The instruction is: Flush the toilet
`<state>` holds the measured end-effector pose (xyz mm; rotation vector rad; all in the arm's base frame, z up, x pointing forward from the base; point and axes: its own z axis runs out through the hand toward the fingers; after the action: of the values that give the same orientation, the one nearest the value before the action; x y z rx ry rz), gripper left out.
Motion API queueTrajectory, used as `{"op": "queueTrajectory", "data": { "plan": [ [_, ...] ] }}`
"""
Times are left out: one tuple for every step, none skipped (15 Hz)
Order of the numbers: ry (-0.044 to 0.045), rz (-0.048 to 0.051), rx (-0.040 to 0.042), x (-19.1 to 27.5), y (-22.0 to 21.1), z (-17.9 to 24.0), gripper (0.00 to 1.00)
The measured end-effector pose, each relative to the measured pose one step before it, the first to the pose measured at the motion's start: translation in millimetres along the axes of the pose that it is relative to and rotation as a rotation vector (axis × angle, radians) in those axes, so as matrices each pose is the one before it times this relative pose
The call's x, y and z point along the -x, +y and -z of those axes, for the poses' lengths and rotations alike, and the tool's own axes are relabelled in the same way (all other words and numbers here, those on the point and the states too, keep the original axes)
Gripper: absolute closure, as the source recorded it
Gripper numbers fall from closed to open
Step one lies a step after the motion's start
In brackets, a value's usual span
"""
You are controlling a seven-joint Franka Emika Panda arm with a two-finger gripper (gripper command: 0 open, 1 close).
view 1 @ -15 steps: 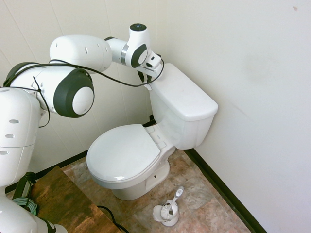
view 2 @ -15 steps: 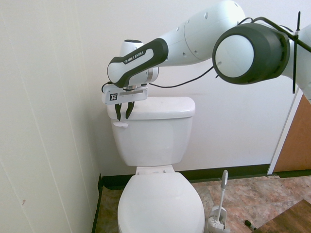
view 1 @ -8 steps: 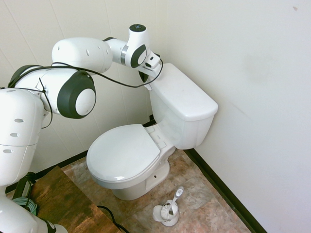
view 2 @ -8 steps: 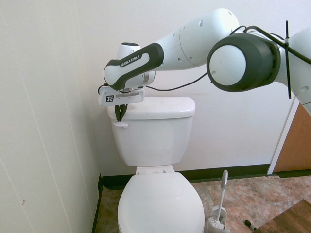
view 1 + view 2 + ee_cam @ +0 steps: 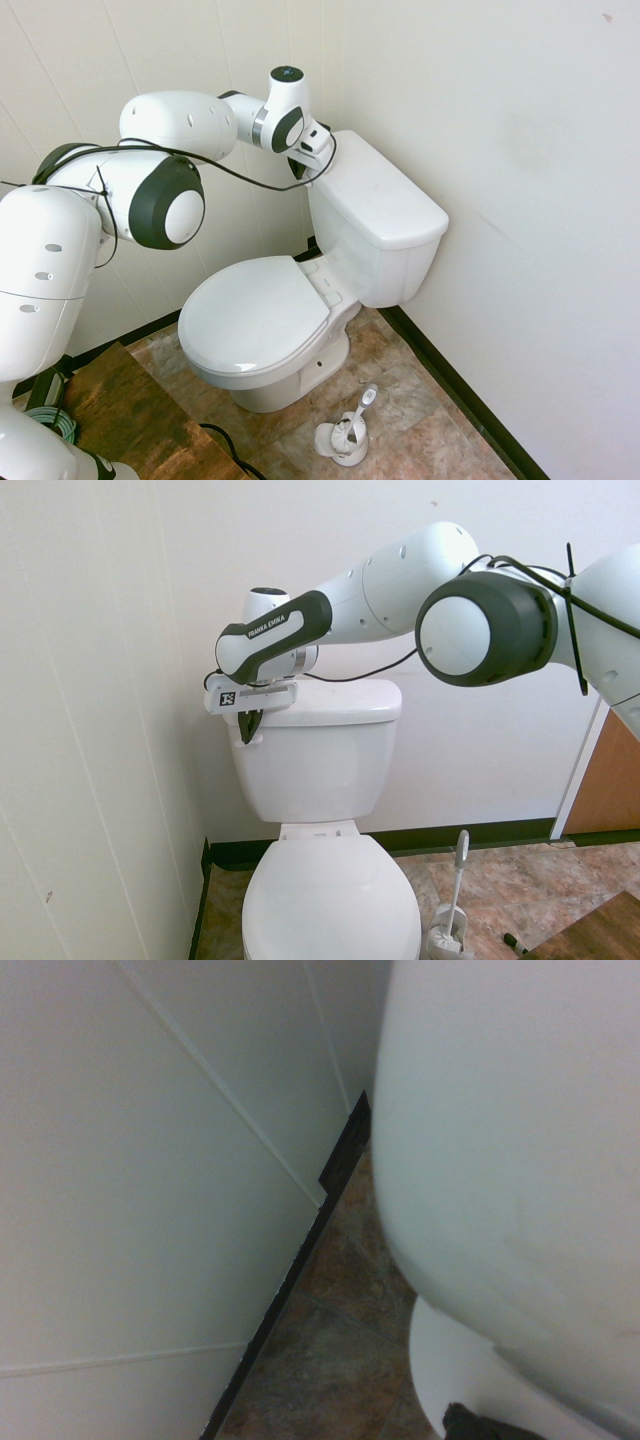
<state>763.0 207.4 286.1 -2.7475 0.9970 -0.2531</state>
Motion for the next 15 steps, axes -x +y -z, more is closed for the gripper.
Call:
{"op": "queueTrajectory", "data": {
  "plan": [
    [-0.00288, -0.00005, 0.00084, 1.95, -1.06, -3.69, 1.00],
    [-0.00223, -0.00143, 0.00085, 1.10, -0.58, -2.43, 1.00],
    [-0.00057, -0.00268, 0.00029, -0.12, -0.55, -0.39, 1.00],
    [-0.00252, -0.00399, 0.00129, -0.63, -0.33, 0.39, 1.00],
    [-0.00135, -0.00853, 0.00081, -1.05, -0.37, 1.01, 1.00],
    [0.00100, -0.01040, 0.00184, -1.57, -0.25, 2.13, 1.00],
    [0.00050, -0.00918, 0.00582, -2.35, -0.32, 3.85, 1.00],
    [-0.00100, -0.00427, 0.00800, -1.37, -0.48, 4.72, 1.00],
    [-0.00083, 0.00046, 0.00741, 0.94, -1.05, 4.95, 1.00],
    [0.00187, 0.00291, 0.00939, 3.44, -2.52, 6.74, 1.00],
    [0.00654, 0.00282, 0.00719, 6.09, -3.63, 6.07, 1.00],
    [0.01132, 0.00478, 0.00555, 7.94, -3.80, 7.10, 1.00],
    [0.00645, 0.00329, 0.00677, 8.22, -1.91, 7.44, 1.00],
    [0.00880, -0.00030, 0.00953, 6.48, 0.69, 8.88, 1.00],
    [0.00845, -0.00101, 0.00813, 4.06, 3.31, 11.39, 1.00]
  ]
}}
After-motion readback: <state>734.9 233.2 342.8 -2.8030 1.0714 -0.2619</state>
